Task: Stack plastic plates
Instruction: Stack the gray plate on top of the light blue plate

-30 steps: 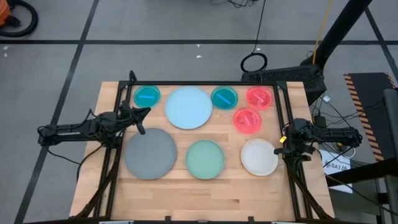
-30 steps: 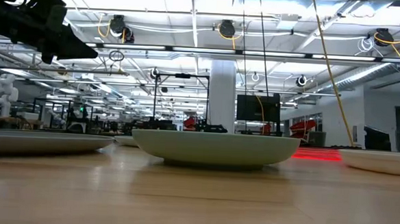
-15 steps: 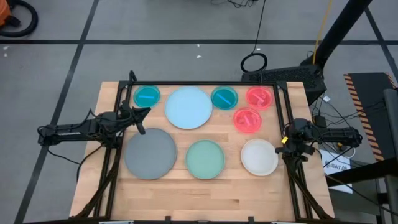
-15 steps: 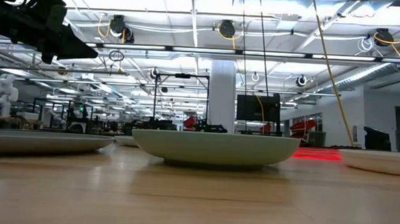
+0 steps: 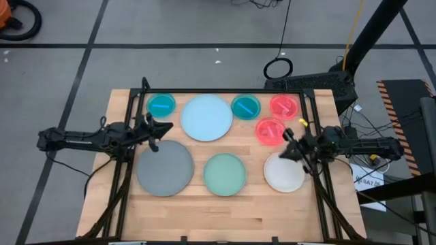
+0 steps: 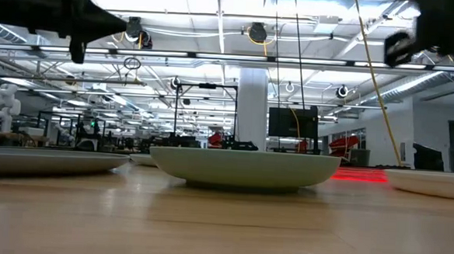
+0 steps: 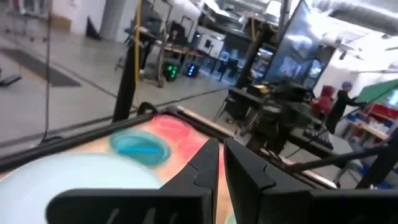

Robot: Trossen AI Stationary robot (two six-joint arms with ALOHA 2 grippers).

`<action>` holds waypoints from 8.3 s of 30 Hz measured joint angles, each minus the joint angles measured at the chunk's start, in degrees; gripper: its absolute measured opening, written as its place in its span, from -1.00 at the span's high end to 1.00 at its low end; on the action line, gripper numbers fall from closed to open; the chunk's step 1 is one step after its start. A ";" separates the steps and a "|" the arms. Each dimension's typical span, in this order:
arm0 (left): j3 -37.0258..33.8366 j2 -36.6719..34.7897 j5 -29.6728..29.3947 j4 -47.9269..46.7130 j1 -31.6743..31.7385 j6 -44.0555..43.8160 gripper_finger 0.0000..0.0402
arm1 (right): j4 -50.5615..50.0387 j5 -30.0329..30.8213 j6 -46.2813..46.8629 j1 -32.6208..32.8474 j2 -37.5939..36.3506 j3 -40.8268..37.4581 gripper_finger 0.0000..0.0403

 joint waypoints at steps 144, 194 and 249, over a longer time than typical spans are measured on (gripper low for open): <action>32.46 8.75 -3.33 -41.38 -13.99 11.11 0.85 | -58.46 35.59 22.53 5.31 127.67 120.50 0.98; 32.44 4.36 -7.90 -47.28 -13.99 8.23 0.85 | -47.86 35.71 25.18 4.11 132.17 120.36 0.76; 32.44 4.38 -7.94 -48.53 -13.99 9.01 0.85 | -48.65 31.03 26.85 3.91 135.67 120.41 0.43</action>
